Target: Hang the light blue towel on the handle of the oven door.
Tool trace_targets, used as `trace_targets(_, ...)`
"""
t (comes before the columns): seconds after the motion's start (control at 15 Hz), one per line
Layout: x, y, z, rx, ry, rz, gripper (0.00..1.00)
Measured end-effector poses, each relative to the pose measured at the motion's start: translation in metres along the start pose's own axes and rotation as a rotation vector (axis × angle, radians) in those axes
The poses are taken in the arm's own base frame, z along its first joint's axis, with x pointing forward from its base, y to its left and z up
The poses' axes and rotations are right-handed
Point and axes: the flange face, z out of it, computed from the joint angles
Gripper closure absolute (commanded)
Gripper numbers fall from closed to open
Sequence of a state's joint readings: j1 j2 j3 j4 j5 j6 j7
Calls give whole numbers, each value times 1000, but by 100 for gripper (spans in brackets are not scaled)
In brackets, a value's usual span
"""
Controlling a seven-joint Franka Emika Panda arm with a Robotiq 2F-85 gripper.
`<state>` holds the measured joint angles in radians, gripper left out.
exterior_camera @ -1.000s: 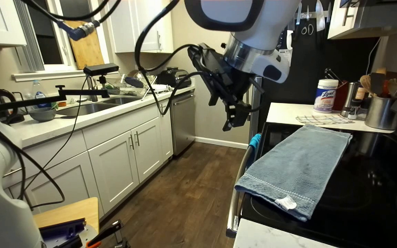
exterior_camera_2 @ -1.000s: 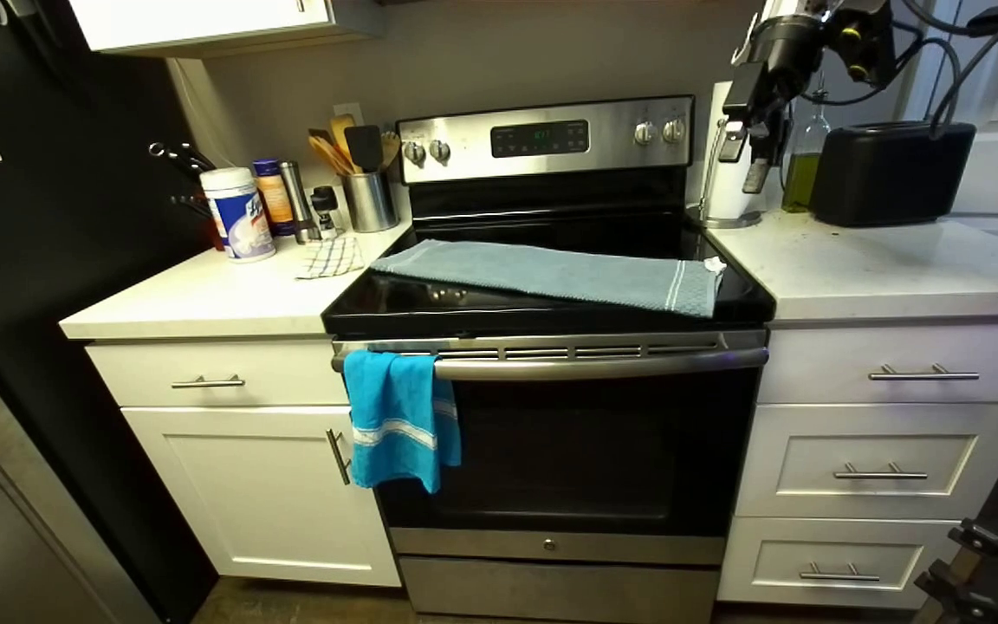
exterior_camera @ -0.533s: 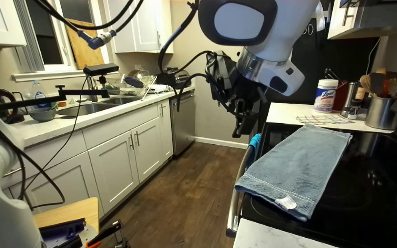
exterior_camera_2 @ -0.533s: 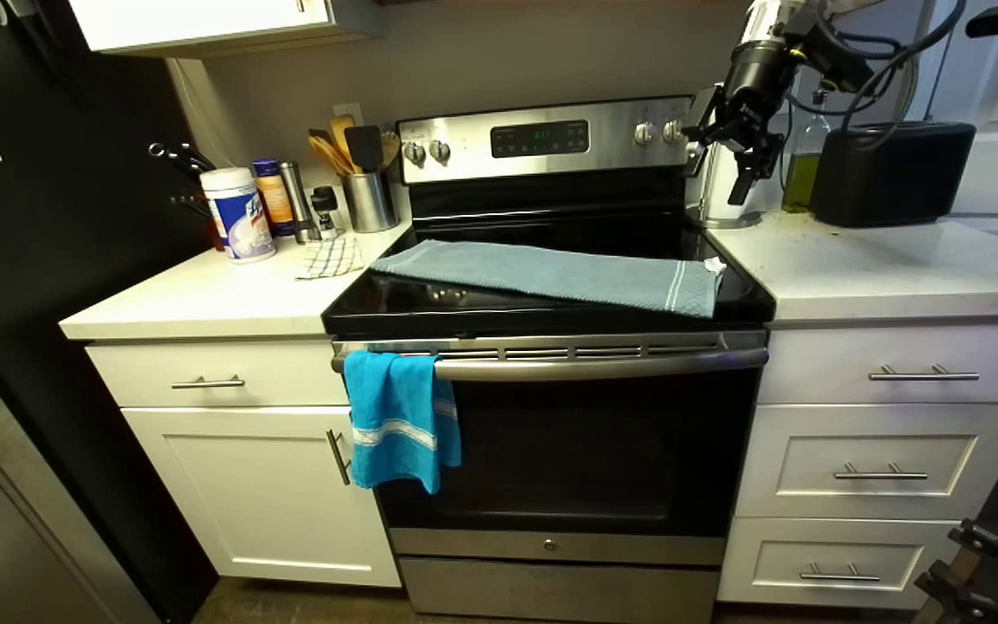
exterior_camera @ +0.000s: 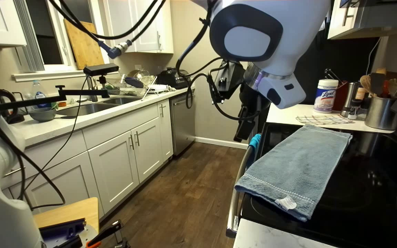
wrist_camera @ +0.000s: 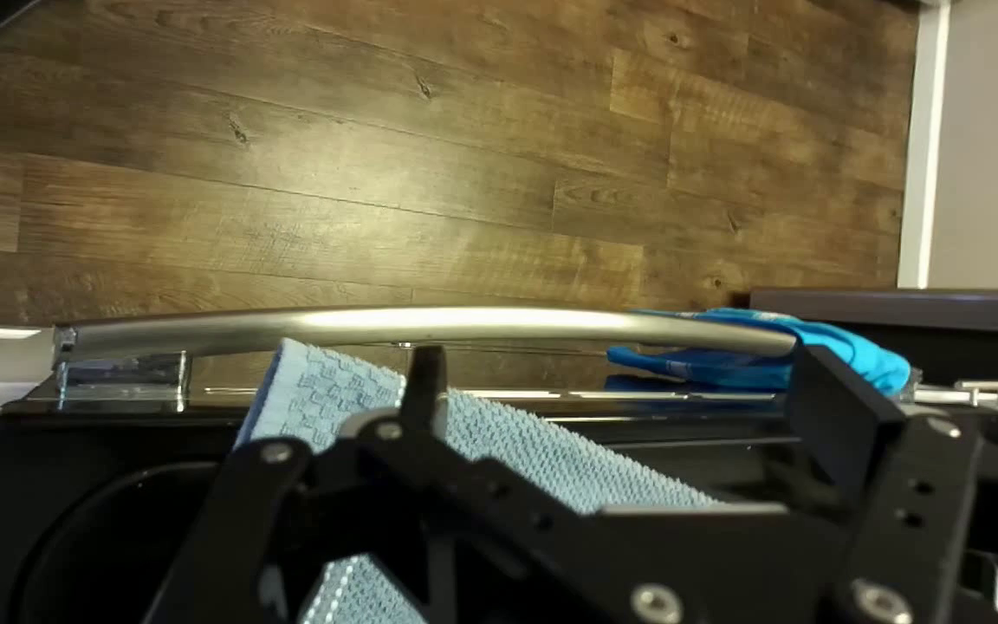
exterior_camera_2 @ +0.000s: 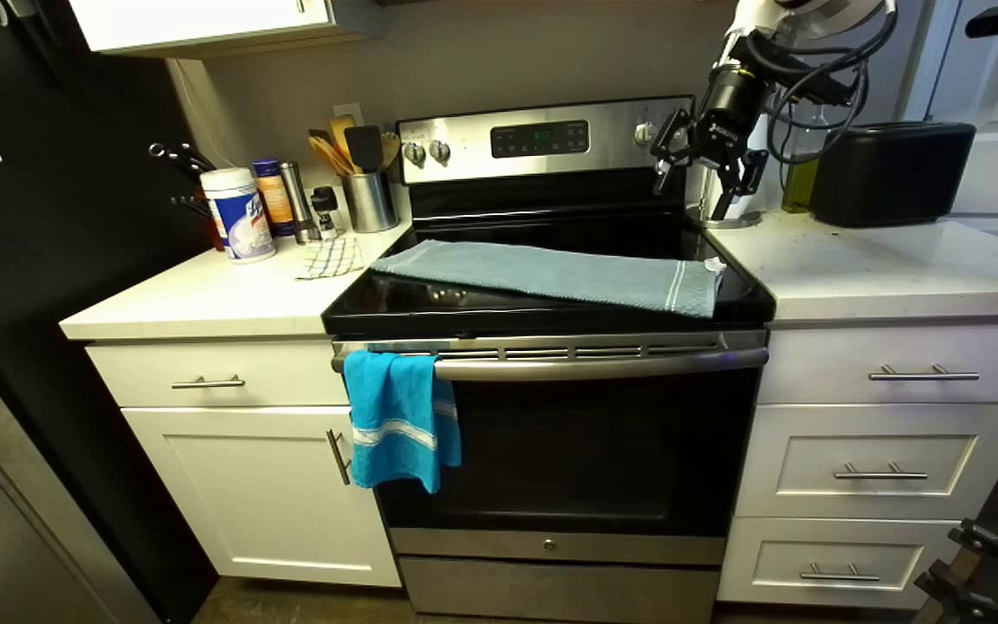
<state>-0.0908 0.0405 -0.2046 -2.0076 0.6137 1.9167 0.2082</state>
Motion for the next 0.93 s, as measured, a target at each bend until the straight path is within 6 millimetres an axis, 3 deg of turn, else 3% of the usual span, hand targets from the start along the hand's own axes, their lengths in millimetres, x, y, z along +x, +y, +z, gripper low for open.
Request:
trace_targets(0.47, 52, 38, 18, -33, 123, 220, 0)
trace_targets(0.93, 60, 53, 22, -206, 201, 321, 0)
